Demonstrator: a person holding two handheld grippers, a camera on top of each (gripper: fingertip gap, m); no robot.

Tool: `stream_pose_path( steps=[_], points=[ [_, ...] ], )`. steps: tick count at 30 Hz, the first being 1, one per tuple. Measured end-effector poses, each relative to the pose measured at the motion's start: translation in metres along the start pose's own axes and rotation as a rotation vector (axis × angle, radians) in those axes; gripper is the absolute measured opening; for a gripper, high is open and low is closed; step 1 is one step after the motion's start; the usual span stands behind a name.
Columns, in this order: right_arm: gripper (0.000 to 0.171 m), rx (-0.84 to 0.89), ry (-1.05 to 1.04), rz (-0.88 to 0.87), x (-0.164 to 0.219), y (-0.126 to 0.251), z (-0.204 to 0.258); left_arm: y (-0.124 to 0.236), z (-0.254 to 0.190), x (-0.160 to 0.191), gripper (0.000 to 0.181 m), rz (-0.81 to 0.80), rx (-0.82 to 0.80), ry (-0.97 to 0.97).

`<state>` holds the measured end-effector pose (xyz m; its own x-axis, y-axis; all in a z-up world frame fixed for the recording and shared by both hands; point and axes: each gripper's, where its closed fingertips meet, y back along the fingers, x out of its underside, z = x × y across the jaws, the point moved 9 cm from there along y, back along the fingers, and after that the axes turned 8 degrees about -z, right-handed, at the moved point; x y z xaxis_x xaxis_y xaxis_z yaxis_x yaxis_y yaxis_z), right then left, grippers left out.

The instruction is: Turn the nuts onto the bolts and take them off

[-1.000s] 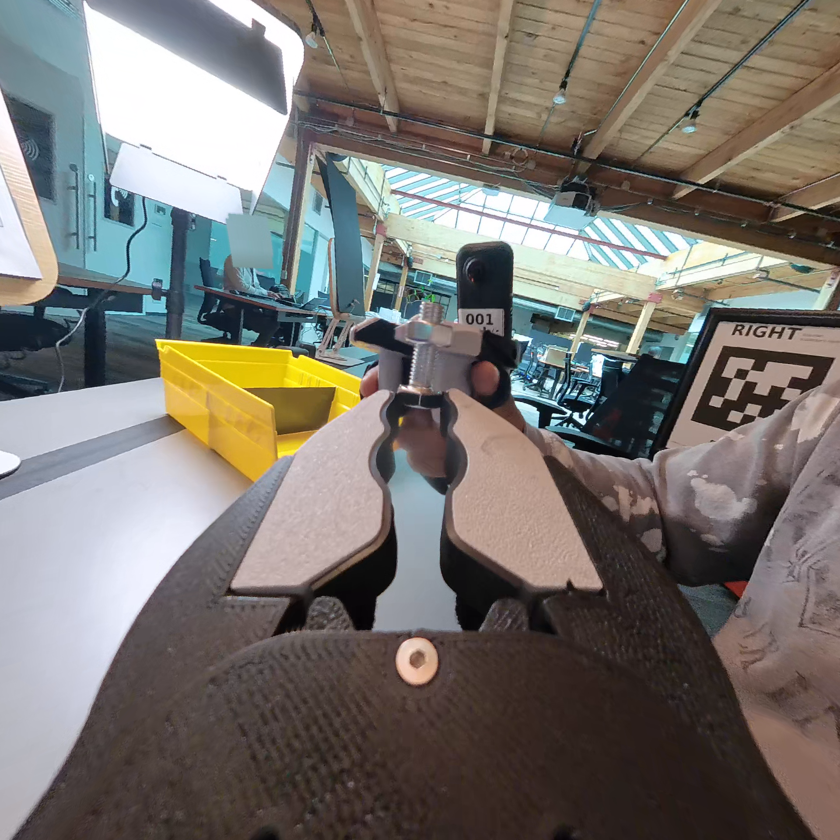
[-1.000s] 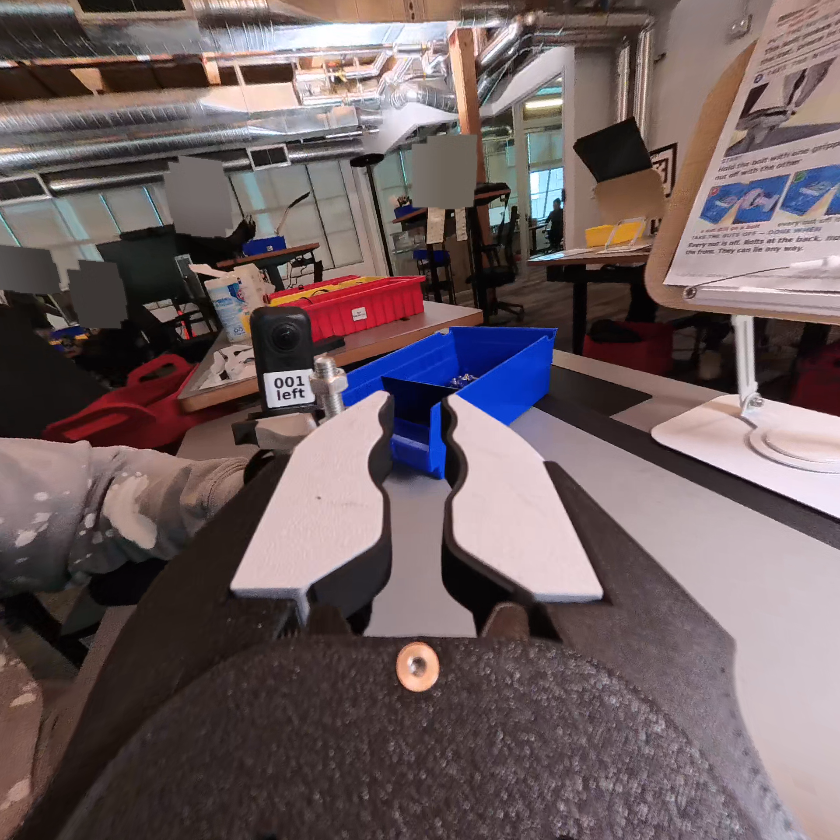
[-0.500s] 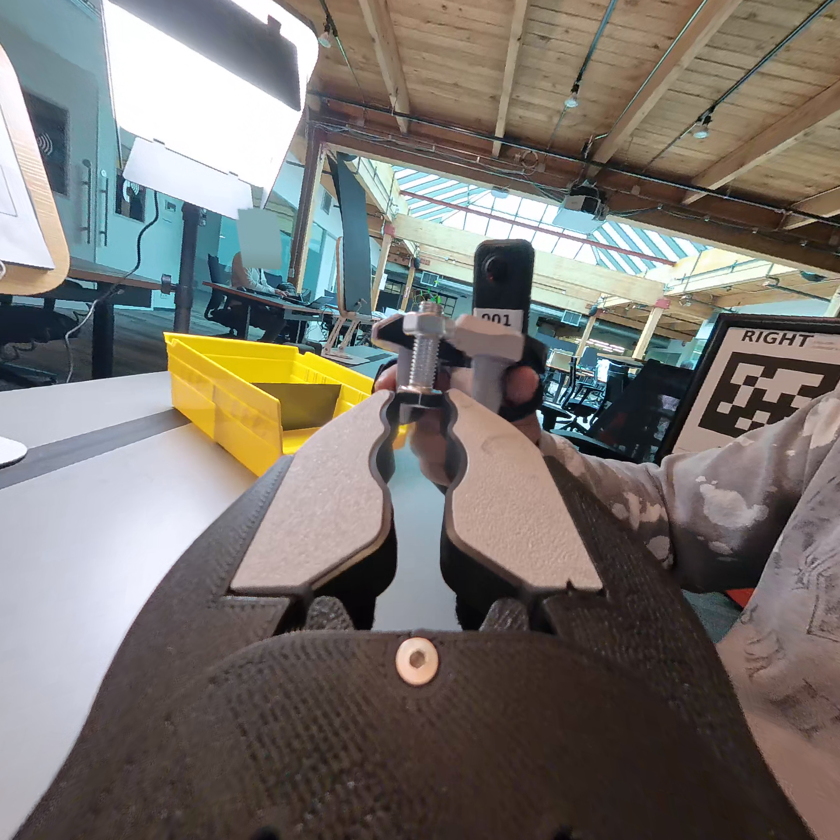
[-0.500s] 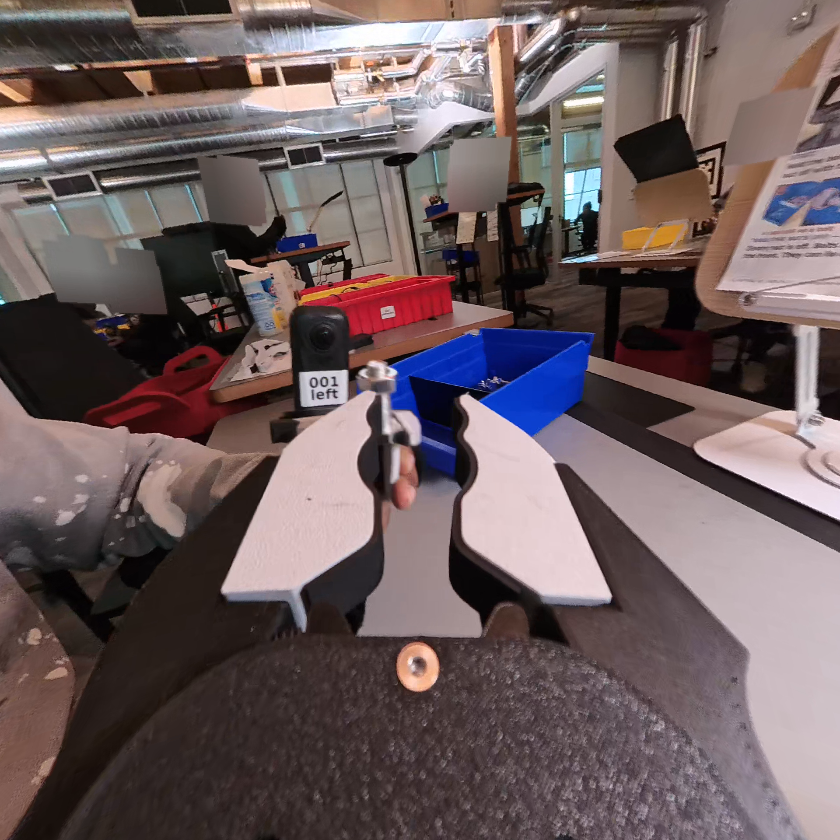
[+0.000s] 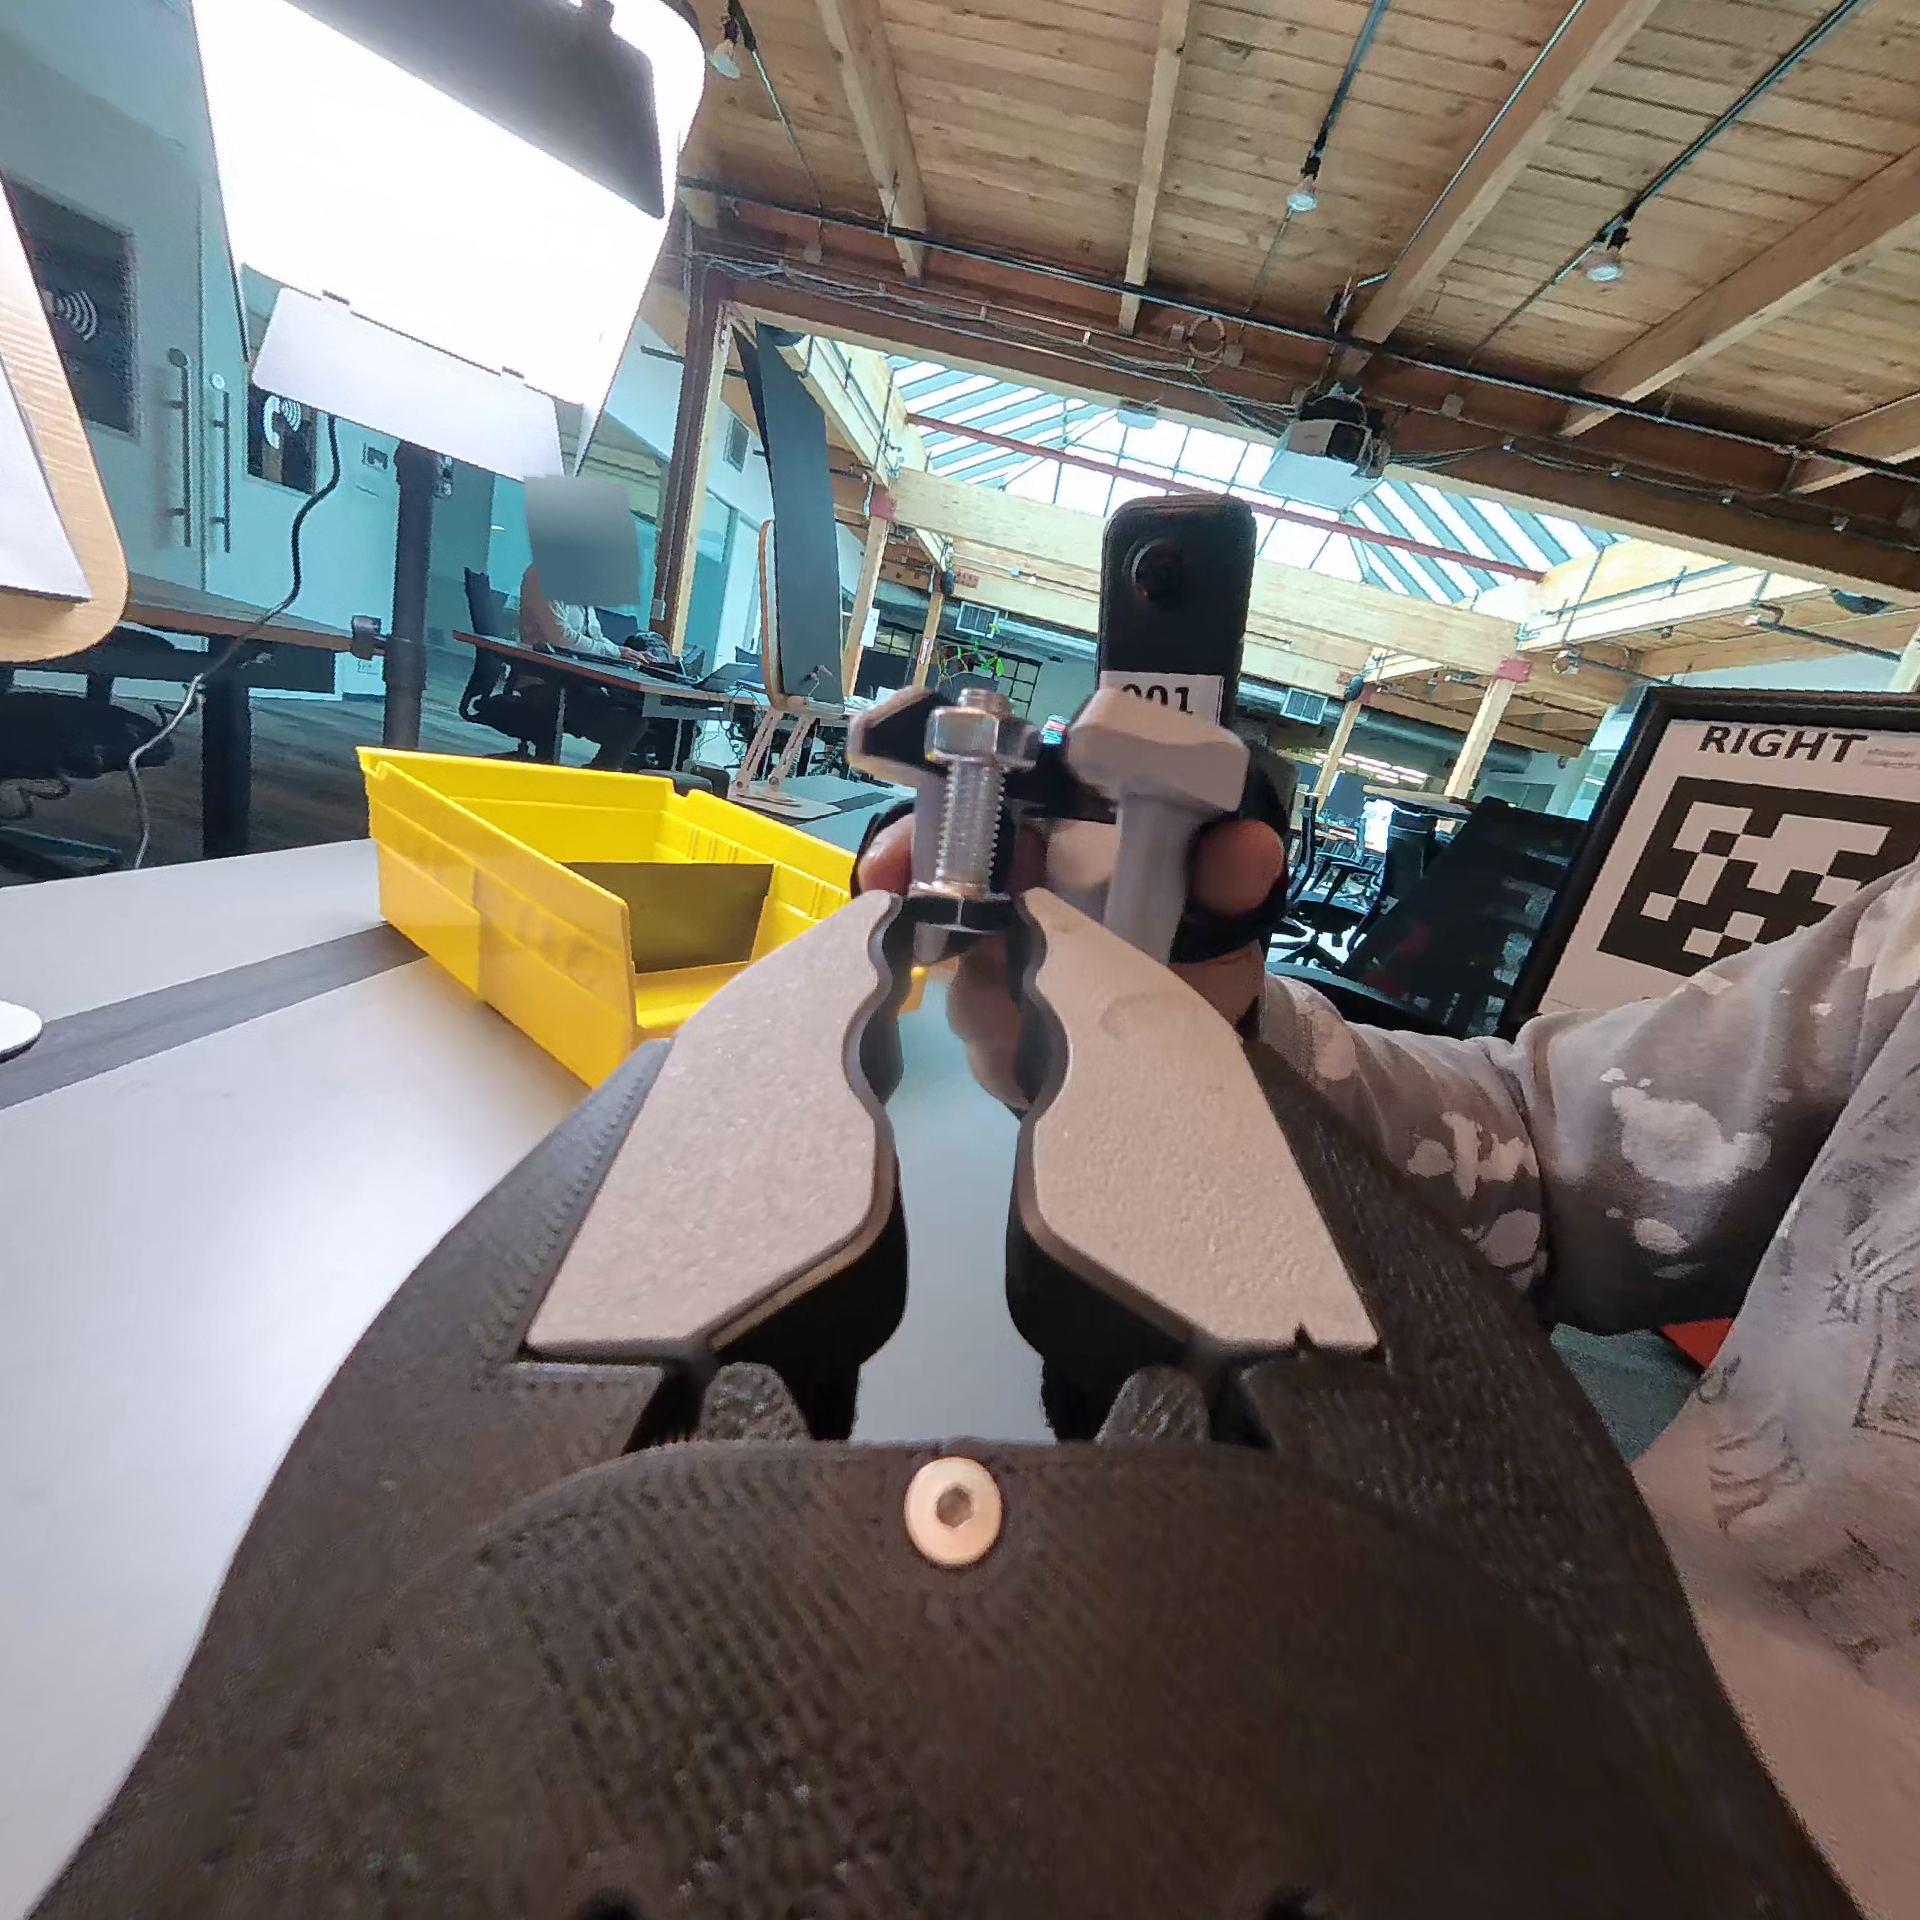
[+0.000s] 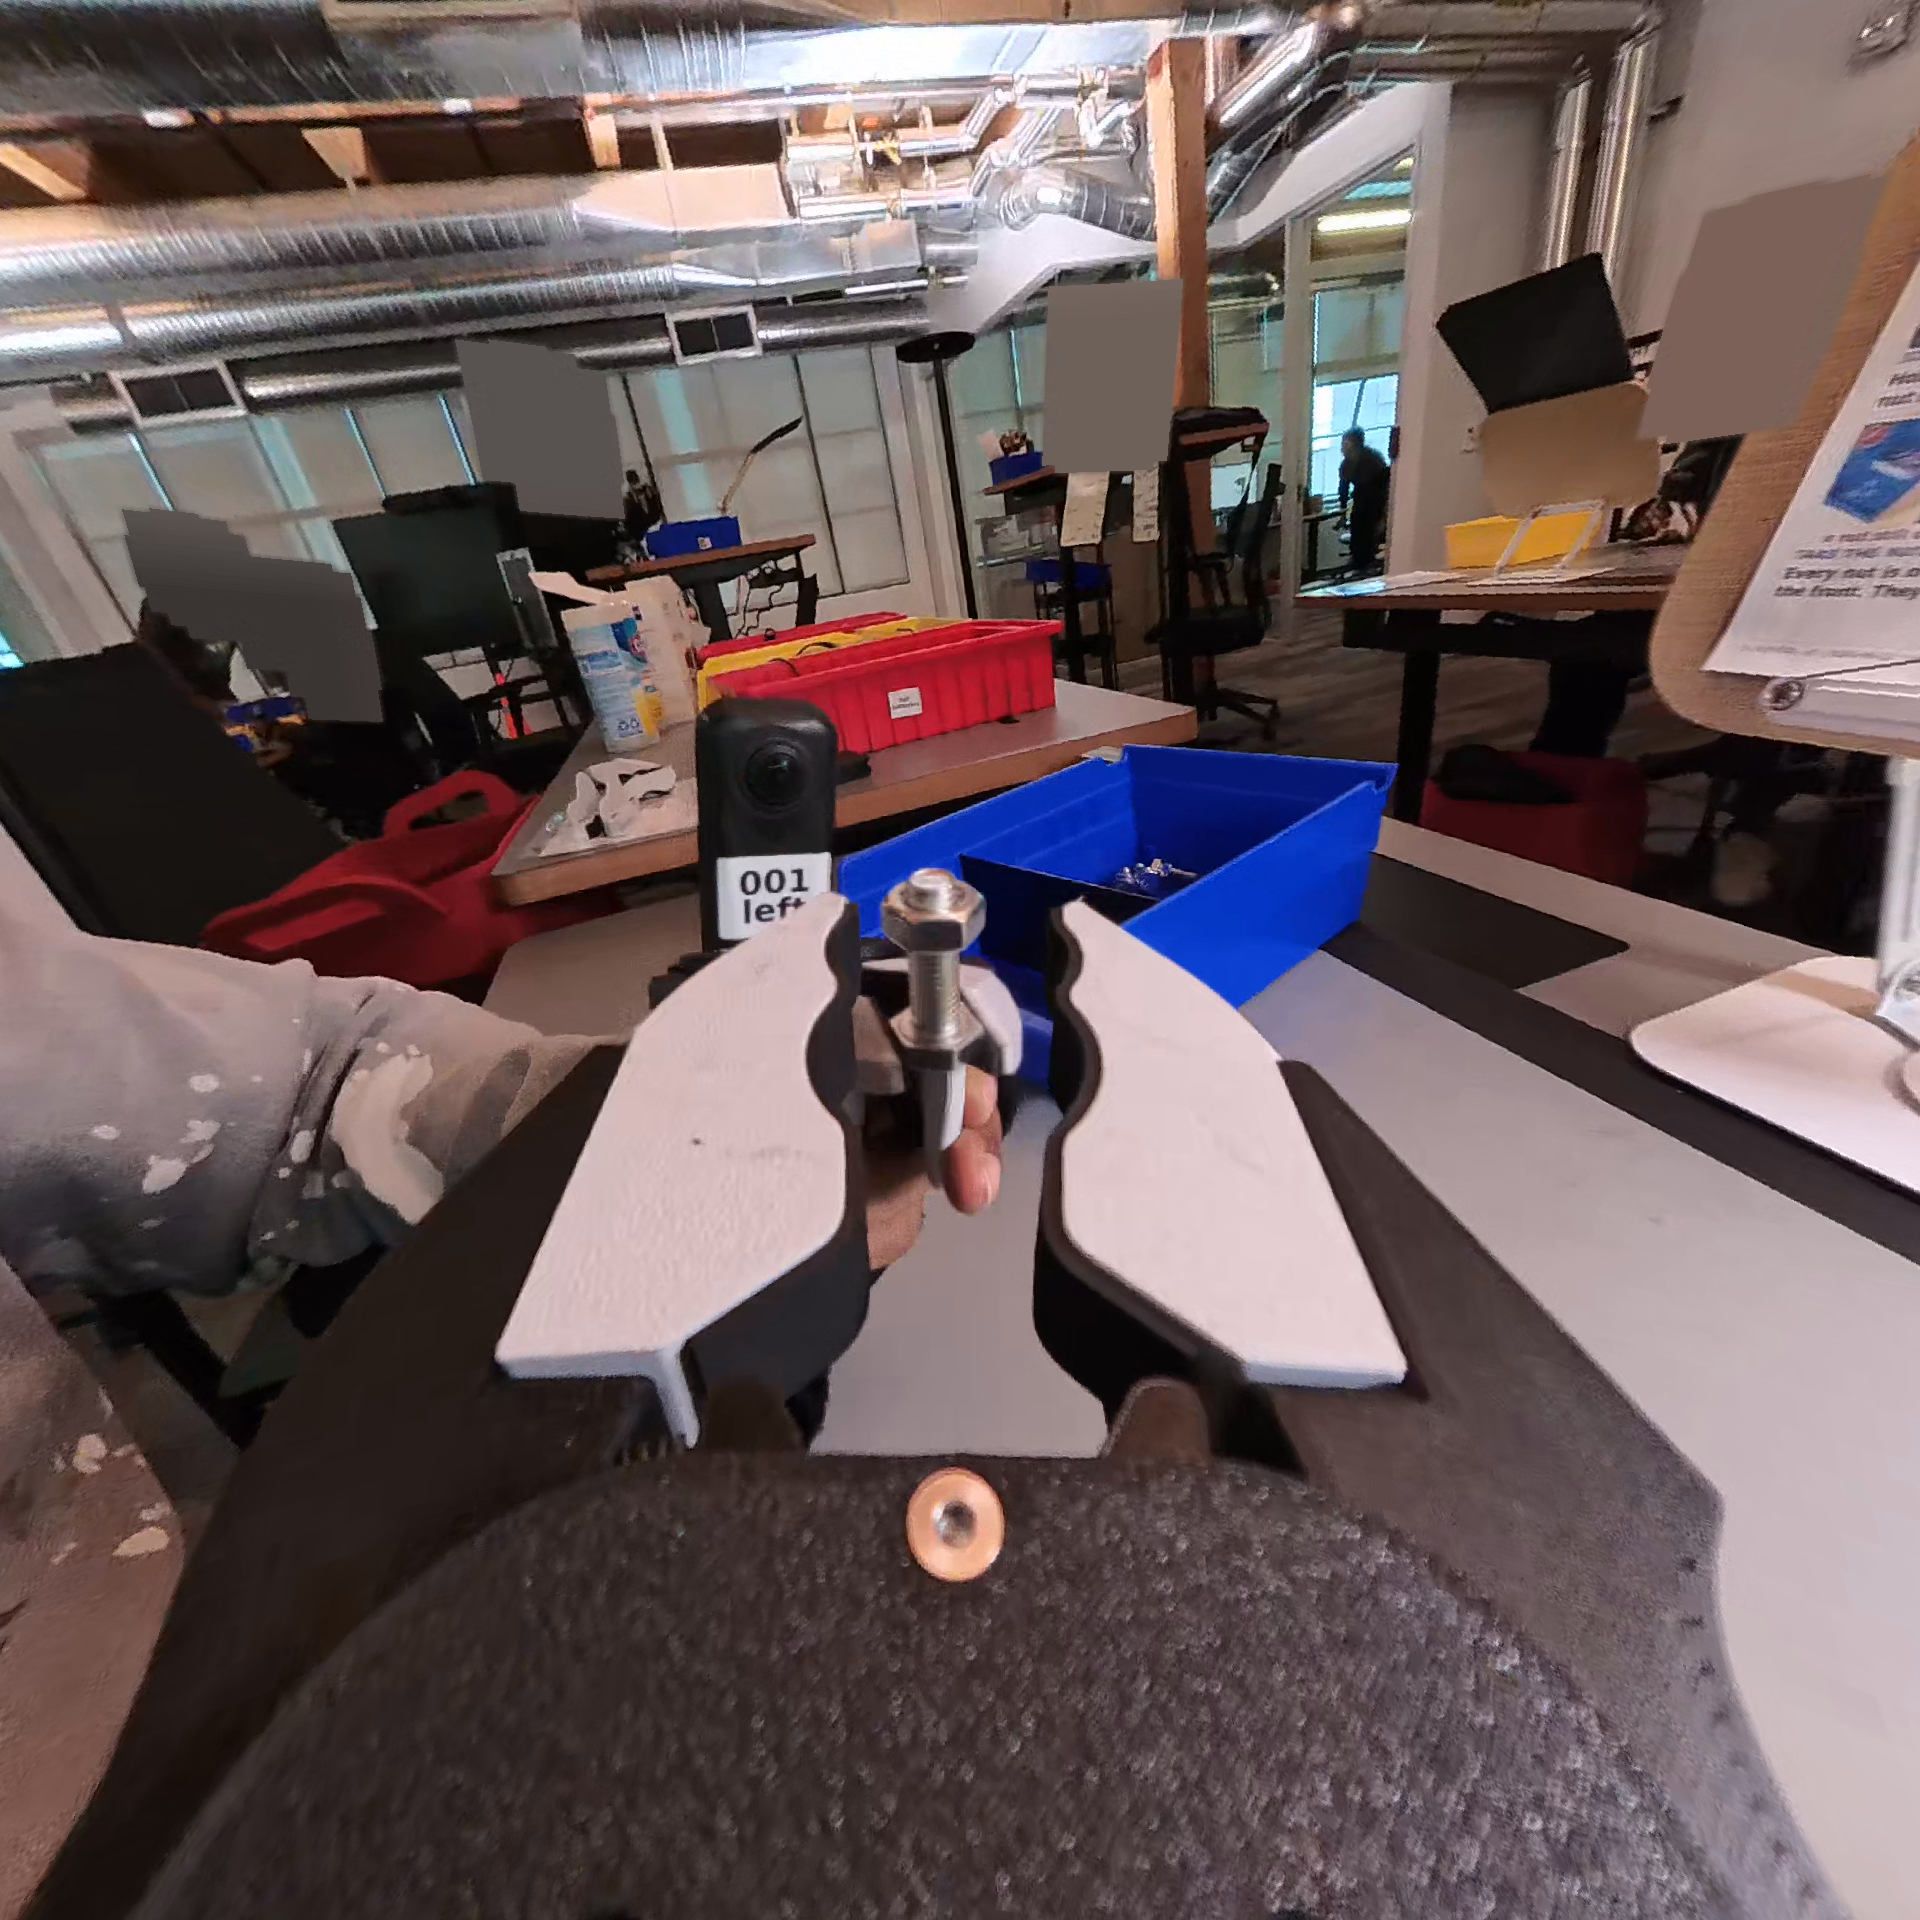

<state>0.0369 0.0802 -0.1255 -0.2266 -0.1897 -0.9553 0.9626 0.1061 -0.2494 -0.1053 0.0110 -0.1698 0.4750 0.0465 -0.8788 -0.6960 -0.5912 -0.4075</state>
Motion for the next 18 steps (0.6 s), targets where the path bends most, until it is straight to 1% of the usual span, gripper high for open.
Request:
stream_pose_path(
  steps=[2,3,4,6,7,11,14,15,16,18],
  points=[
    [0.033,0.015,0.01,0.009,0.0,0.001,-0.004,0.0,0.0,-0.001,0.018,0.001,-0.006,0.001],
    [0.029,0.02,-0.008,0.006,-0.001,0.004,-0.007,0.002,0.001,-0.003,0.018,-0.017,-0.001,0.013],
    [0.016,0.072,-0.02,-0.014,-0.003,0.008,-0.014,0.003,0.002,-0.005,0.018,-0.03,0.01,0.022],
    [0.019,0.086,-0.022,-0.041,-0.006,0.015,-0.02,0.003,0.002,-0.007,0.018,-0.031,-0.002,0.005],
    [0.024,0.073,-0.026,-0.033,-0.007,0.014,-0.018,0.003,0.002,-0.006,0.018,-0.028,-0.004,0.005],
    [0.033,0.015,0.004,0.001,-0.001,0.001,-0.001,0.001,0.001,-0.001,0.018,-0.009,-0.001,0.003],
    [0.03,0.017,-0.009,-0.006,-0.002,0.002,-0.003,0.001,-0.001,-0.003,0.018,-0.016,0.001,0.003],
    [0.017,0.05,-0.019,-0.013,-0.004,0.005,-0.008,0.002,0.0,-0.004,0.018,-0.029,0.022,0.009],
    [0.015,0.087,-0.018,-0.041,-0.006,0.01,-0.015,0.002,0.0,-0.005,0.018,-0.029,0.018,0.008],
    [0.019,0.083,-0.032,-0.058,-0.01,0.016,-0.019,0.002,0.0,-0.006,0.018,-0.023,0.012,-0.003]
  ],
)
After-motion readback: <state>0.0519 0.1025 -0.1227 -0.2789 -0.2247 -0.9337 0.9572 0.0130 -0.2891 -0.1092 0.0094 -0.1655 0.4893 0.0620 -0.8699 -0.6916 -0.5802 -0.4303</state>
